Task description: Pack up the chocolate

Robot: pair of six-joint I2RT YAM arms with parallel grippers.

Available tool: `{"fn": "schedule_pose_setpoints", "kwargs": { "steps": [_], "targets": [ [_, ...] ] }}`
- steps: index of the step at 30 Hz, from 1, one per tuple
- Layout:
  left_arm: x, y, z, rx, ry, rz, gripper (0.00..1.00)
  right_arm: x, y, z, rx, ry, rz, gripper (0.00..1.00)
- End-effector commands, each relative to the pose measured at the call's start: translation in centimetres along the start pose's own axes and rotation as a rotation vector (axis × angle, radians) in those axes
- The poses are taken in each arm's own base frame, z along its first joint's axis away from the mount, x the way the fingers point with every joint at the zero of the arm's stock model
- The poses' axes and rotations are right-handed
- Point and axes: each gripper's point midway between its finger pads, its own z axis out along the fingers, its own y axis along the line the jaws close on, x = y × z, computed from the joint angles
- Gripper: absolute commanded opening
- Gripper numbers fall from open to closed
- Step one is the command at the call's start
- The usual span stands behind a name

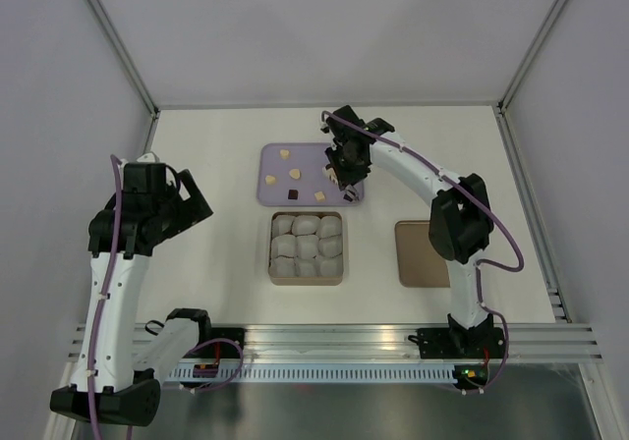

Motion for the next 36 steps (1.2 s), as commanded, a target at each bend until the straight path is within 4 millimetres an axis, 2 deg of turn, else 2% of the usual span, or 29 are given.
{"fn": "schedule_pose_setpoints", "kwargs": {
  "steps": [1,7,11,15,16,17,20,22,27,32,36],
  "targets": [
    [0.1,0.1,-0.1,-0.002,-0.008,-0.025,1.0,-2.0,0.5,-3.2,-0.026,-0.116,0.0,0.11],
    [0.7,-0.6,0.0,0.049,0.006,-0.029,1.0,-0.8,0.5,-6.1,-0.033,-0.146,0.008,0.11],
    [0.9,-0.8,0.0,0.059,0.009,-0.038,1.0,1.5,1.0,-8.9,-0.045,-0.16,0.036,0.11],
    [1.1,-0.8,0.1,0.063,0.017,-0.042,1.0,4.3,3.1,-10.9,-0.083,-0.166,0.055,0.11],
    [1.0,-0.8,0.1,0.065,0.014,-0.042,0.99,4.7,3.6,-12.0,-0.097,-0.188,0.057,0.11],
    [1.1,-0.8,0.2,0.063,0.018,-0.043,1.0,5.7,4.4,-12.0,-0.109,-0.177,0.047,0.11],
    [1.5,-0.9,0.5,0.066,0.033,-0.043,1.0,6.9,5.4,-12.9,-0.131,-0.189,0.068,0.11],
    [1.6,-0.9,0.4,0.073,0.033,-0.045,1.0,7.7,6.2,-13.1,-0.14,-0.186,0.075,0.11],
    [1.8,-0.9,0.4,0.081,0.029,-0.046,1.0,9.5,7.3,-12.2,-0.116,-0.153,0.039,0.11],
    [2.1,-1.0,0.6,0.088,0.033,-0.049,1.0,10.4,8.2,-10.8,-0.094,-0.126,0.062,0.11],
    [2.0,-1.0,0.4,0.092,0.027,-0.051,1.0,10.5,8.9,-10.2,-0.097,-0.131,0.055,0.11]
  ]
}}
